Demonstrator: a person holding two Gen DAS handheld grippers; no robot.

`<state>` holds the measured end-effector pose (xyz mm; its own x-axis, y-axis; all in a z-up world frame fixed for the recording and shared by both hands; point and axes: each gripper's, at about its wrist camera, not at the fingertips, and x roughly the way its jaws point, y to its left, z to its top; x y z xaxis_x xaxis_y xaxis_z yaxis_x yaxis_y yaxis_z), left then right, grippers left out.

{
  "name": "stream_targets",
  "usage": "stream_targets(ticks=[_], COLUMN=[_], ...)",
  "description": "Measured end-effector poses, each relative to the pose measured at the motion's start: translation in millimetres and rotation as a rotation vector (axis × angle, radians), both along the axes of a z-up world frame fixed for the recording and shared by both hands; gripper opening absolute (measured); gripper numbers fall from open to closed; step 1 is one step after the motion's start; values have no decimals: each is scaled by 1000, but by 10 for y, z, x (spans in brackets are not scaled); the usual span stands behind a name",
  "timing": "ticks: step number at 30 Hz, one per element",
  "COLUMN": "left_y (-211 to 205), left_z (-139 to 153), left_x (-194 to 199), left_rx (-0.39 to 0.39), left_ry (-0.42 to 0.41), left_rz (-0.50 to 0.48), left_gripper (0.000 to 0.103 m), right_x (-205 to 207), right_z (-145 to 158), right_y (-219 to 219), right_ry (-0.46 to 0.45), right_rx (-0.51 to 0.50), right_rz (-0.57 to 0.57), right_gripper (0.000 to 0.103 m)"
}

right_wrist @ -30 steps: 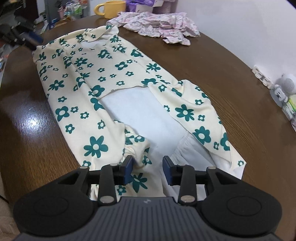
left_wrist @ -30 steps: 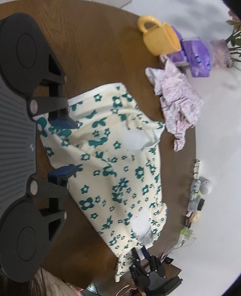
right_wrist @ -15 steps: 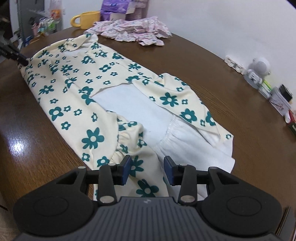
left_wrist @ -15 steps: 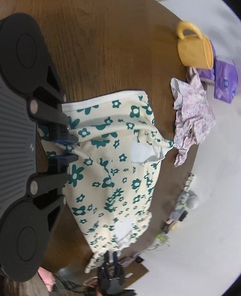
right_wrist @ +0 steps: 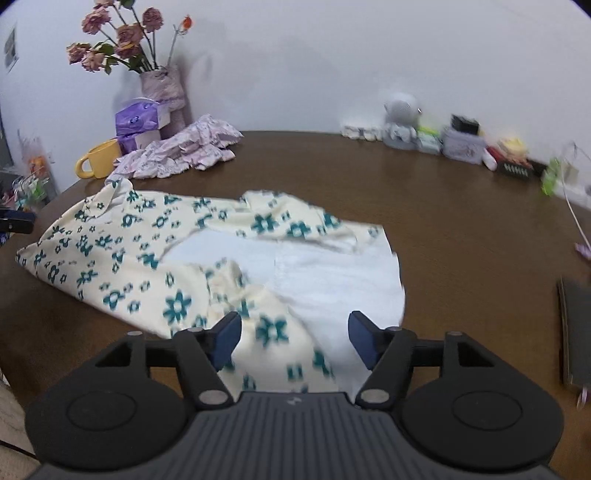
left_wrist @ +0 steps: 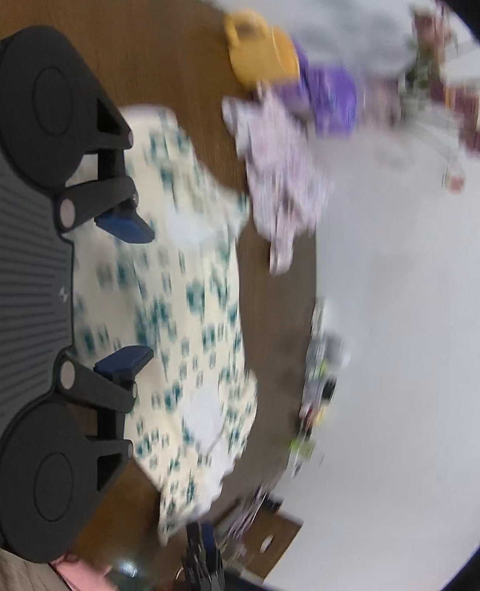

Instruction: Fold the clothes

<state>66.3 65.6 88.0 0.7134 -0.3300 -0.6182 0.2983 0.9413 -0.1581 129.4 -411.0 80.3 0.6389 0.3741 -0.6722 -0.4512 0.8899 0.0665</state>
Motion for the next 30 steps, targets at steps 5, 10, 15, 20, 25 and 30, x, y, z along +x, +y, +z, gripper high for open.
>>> stream_targets(ticks=[5, 10, 15, 20, 25, 30], left_y=[-644, -1150, -1309, -1292, -1278, -1316], left_z=[-175, -364, -483, -543, -534, -551], left_x=[298, 444, 523, 505, 455, 394], left_rx=[-26, 6, 71, 93, 101, 131], left_ry=[48, 91, 115, 112, 92, 54], left_rz=[-122, -187, -177, -139, -112, -101], left_gripper=[60, 59, 36, 30, 30, 30], right_x=[-95, -38, 43, 323, 607, 566], right_z=[-218, -308, -223, -5, -196, -267], right_y=[-60, -34, -4, -63, -49, -167], right_ry=[36, 75, 54, -3, 50, 59], right_rx=[-3, -19, -62, -75, -102, -53], right_rz=[-5, 59, 135, 155, 166, 128], right_gripper=[66, 52, 3, 3, 3, 3])
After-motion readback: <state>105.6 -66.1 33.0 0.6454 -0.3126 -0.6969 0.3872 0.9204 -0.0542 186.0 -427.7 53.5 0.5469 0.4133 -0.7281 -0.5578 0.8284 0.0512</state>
